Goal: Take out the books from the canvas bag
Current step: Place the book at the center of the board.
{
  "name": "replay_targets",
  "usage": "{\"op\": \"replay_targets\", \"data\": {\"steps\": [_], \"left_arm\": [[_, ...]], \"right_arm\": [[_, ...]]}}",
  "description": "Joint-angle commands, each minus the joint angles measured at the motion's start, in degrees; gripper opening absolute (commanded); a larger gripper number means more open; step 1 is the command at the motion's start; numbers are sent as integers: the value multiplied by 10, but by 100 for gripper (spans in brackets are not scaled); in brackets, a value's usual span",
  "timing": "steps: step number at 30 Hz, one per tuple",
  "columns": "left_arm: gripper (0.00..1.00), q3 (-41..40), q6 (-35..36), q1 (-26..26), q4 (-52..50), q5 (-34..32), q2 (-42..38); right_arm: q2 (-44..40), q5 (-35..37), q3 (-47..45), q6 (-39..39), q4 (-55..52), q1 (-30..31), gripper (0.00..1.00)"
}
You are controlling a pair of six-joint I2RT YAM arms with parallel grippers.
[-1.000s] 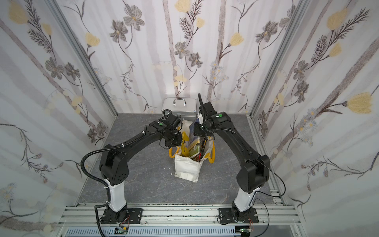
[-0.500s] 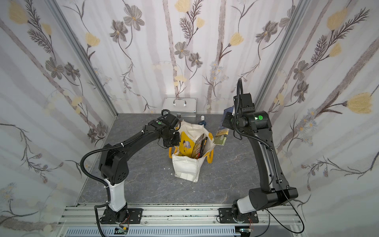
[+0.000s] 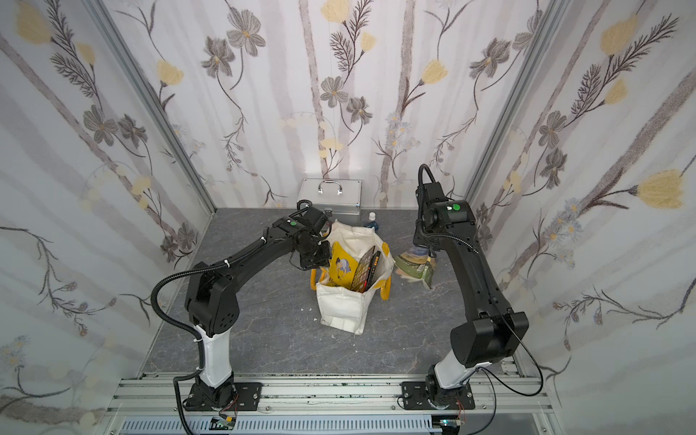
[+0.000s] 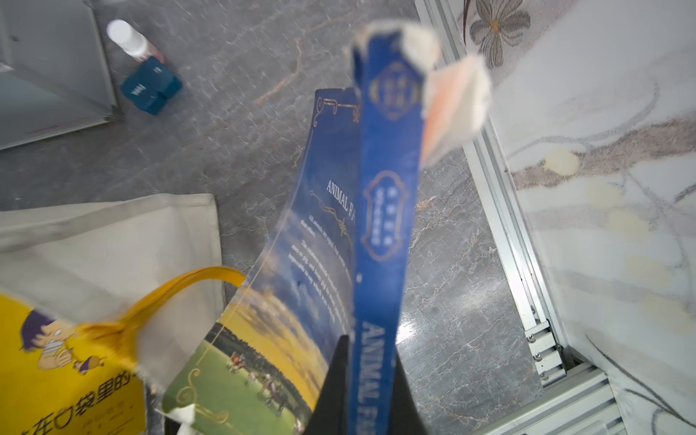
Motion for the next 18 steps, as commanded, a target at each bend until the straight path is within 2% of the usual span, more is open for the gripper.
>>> {"op": "replay_targets", "data": {"steps": [1, 4, 7, 13, 18], "left_arm": [[13, -3, 10, 3, -16, -8, -7], [13, -11, 13, 4, -15, -9, -13], [13, -20, 15, 6, -14, -10, -19], [13, -19, 15, 11, -11, -2, -18], [13, -10, 20, 14, -13, 6, -12]], "right_arm": [[13, 55, -10, -9, 13, -15, 1], [-10, 16, -26, -1, 50, -39, 0], [-28, 46, -56, -18, 86, -39, 0], [93, 94, -84, -46, 25, -35, 4], [166, 78, -106, -68, 71, -20, 5]]}}
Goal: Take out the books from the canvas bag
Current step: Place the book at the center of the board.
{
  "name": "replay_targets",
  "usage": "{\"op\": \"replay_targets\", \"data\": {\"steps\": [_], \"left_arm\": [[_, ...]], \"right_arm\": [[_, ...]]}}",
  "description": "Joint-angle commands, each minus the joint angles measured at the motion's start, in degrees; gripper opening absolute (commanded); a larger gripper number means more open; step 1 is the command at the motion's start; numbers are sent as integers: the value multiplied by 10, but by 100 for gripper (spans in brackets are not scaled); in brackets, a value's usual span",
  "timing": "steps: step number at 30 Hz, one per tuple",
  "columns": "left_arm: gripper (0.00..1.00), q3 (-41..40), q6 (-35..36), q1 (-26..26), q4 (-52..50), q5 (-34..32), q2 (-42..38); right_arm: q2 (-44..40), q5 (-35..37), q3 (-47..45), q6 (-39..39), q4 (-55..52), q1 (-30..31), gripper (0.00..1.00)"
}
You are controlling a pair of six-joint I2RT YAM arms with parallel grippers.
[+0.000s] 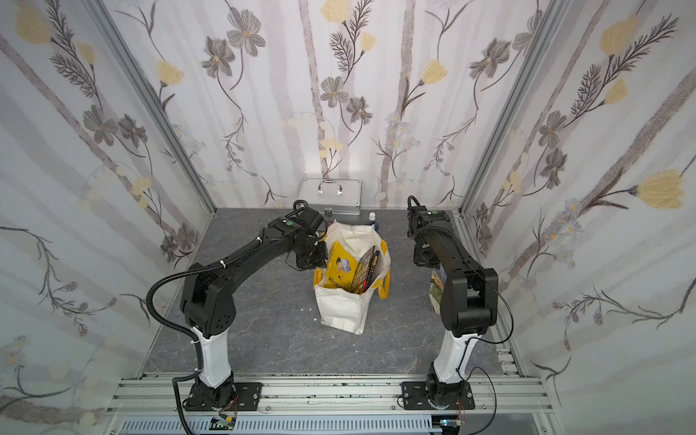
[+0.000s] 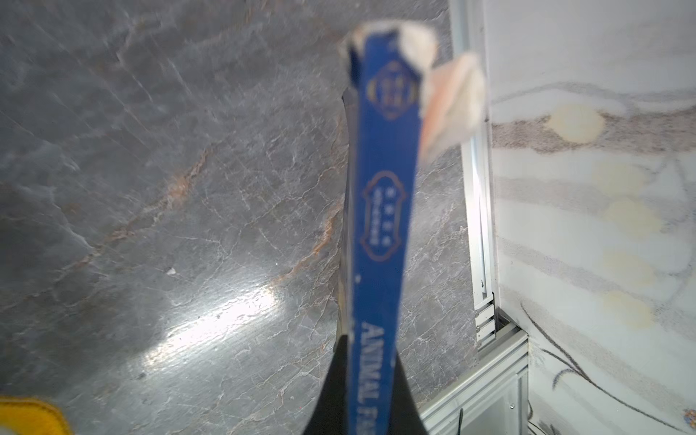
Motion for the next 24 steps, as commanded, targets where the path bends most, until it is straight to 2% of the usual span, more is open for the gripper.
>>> {"op": "replay_targets", "data": {"steps": [1, 3, 4, 5, 7, 8, 10, 14, 17, 20, 24], "left_arm": [[13, 7, 6, 3, -12, 2, 3], [13, 8, 6, 3, -14, 4, 4], [13, 8, 6, 4, -15, 4, 4], [13, 8, 6, 3, -15, 5, 4], [13, 10, 6, 4, -15, 8, 5], [13, 12, 6, 4, -16, 8, 6], [14, 18, 6, 5, -20, 9, 10], [16, 29, 10, 5, -27, 2, 10], [18, 31, 8, 4, -31, -2, 8], [25, 31, 2, 5, -34, -8, 4], [38, 40, -3, 4, -48, -18, 0]], "right_arm": [[30, 7, 0, -23, 46, 6, 5], [52, -28, 14, -30, 65, 7, 8], [59, -58, 20, -34, 79, 7, 12], [64, -89, 24, -34, 90, 6, 19], [68, -167, 28, -38, 126, 5, 44], [68, -187, 34, -31, 132, 2, 53], [55, -219, 48, -15, 140, -12, 62], [-22, -249, 50, 17, 162, -40, 68], [-89, -295, 48, 31, 167, -37, 69], [-136, -318, 47, 42, 160, -6, 70], [-164, -327, 44, 59, 150, 71, 71]]}}
